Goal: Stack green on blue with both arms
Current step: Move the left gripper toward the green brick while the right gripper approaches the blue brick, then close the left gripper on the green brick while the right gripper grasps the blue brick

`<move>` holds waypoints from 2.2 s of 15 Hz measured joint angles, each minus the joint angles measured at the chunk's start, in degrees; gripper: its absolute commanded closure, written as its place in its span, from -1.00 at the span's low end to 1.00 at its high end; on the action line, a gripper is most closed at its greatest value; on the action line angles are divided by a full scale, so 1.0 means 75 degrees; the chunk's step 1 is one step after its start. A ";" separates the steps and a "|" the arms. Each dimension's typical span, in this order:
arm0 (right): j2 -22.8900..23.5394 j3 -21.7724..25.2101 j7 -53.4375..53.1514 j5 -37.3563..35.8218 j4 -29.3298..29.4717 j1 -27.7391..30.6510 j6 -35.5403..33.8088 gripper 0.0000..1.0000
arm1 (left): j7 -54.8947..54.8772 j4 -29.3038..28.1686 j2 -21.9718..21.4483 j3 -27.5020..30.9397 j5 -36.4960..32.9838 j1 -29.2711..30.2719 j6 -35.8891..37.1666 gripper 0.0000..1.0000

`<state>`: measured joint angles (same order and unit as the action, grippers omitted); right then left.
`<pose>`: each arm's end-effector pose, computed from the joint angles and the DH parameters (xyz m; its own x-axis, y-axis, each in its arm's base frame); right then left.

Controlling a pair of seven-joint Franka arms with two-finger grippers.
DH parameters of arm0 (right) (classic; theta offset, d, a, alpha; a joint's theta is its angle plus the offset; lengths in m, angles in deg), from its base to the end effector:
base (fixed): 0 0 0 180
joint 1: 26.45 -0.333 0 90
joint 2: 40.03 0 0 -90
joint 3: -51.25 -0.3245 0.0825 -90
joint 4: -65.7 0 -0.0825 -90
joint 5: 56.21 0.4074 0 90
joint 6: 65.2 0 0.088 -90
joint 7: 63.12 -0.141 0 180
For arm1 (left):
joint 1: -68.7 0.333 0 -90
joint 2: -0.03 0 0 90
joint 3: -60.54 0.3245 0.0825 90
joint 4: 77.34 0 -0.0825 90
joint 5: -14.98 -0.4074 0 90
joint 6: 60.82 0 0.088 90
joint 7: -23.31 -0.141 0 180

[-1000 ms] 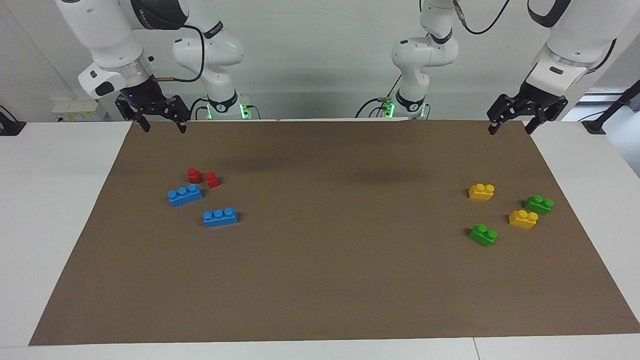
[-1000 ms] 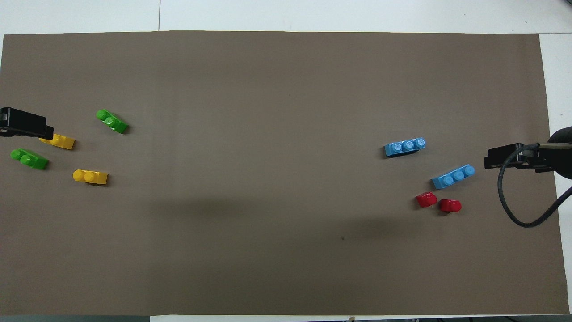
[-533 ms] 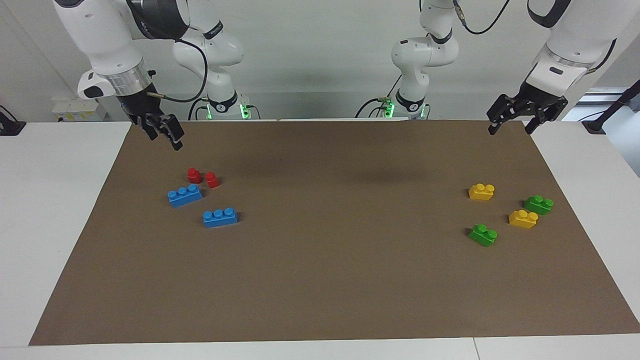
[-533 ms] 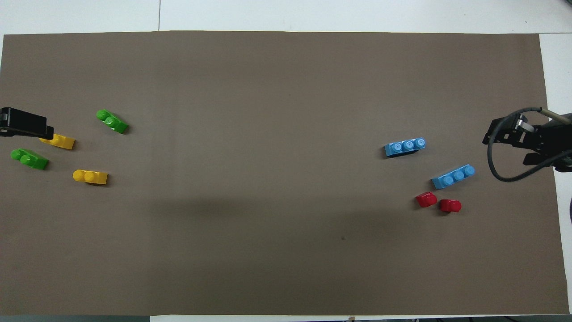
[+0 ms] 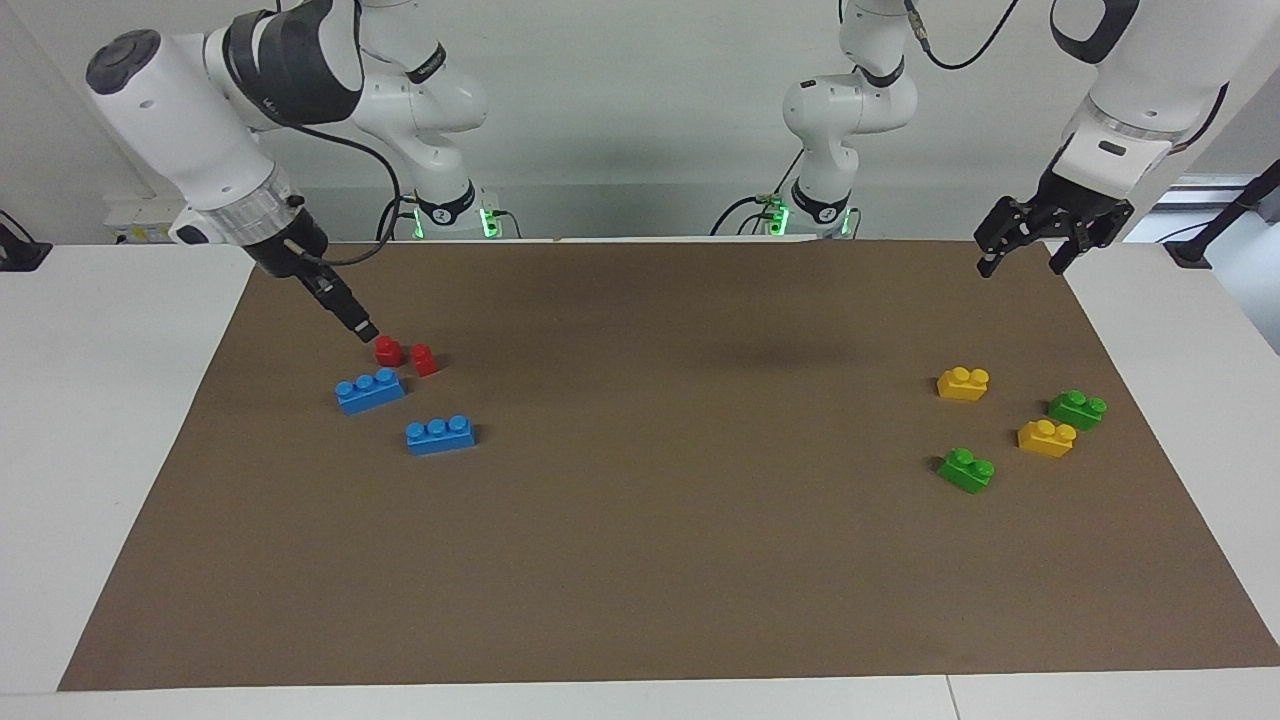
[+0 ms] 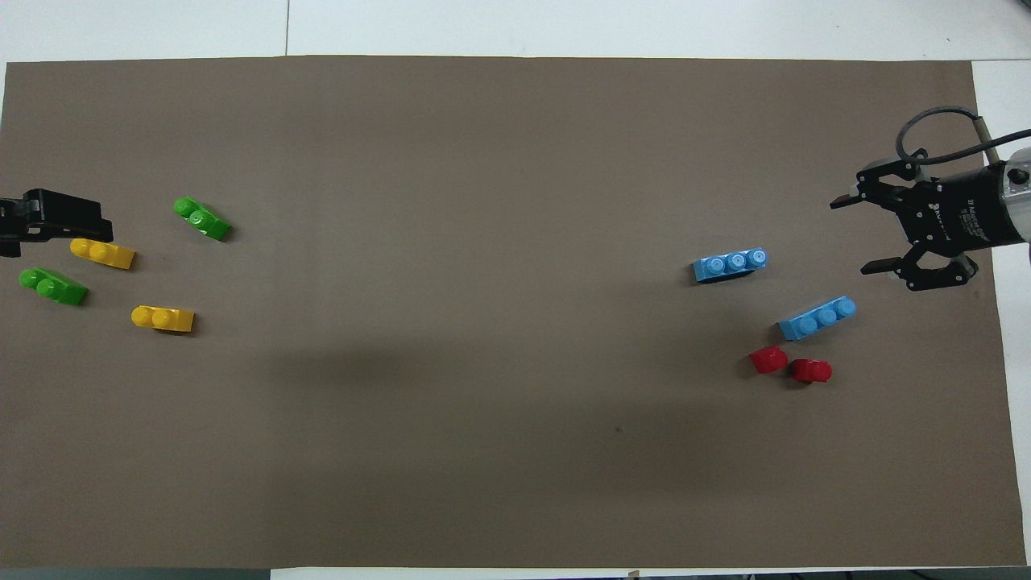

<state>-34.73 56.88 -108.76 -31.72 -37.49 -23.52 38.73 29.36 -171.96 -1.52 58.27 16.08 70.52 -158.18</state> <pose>0.6050 -0.0412 0.4597 0.4843 -0.8044 -0.3442 -0.8749 -0.4418 -0.1986 0.5832 -0.0073 0.5862 0.9924 0.1000 0.0724 0.0983 -0.9948 0.0259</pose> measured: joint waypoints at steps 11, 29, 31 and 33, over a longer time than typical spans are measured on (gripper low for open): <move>0.0912 -0.0005 -0.0055 0.0497 0.0004 0.0069 0.0343 -1.00 | 0.2561 -0.1002 0.0759 0.0031 0.0003 0.0071 -0.2059 -1.00; 0.2492 -0.0040 -0.0064 0.1347 -0.0179 0.0024 0.0968 -1.00 | 0.4298 -0.0253 0.3292 0.0100 0.0350 0.0359 -0.3415 -1.00; 0.2495 -0.0041 -0.0065 0.1347 -0.0268 -0.0004 0.1109 -1.00 | 0.4333 -0.0210 0.3437 0.0104 0.0350 0.0374 -0.3458 -1.00; 0.2504 -0.0041 -0.0065 0.1368 -0.0360 -0.0024 0.1290 -1.00 | 0.4372 -0.0210 0.3546 0.0105 0.0350 0.0397 -0.3592 -1.00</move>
<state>-15.95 56.57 -109.25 -21.46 -40.19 -23.70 48.40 62.15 -173.53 25.08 59.06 18.70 73.50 -185.12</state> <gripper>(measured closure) 0.000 0.000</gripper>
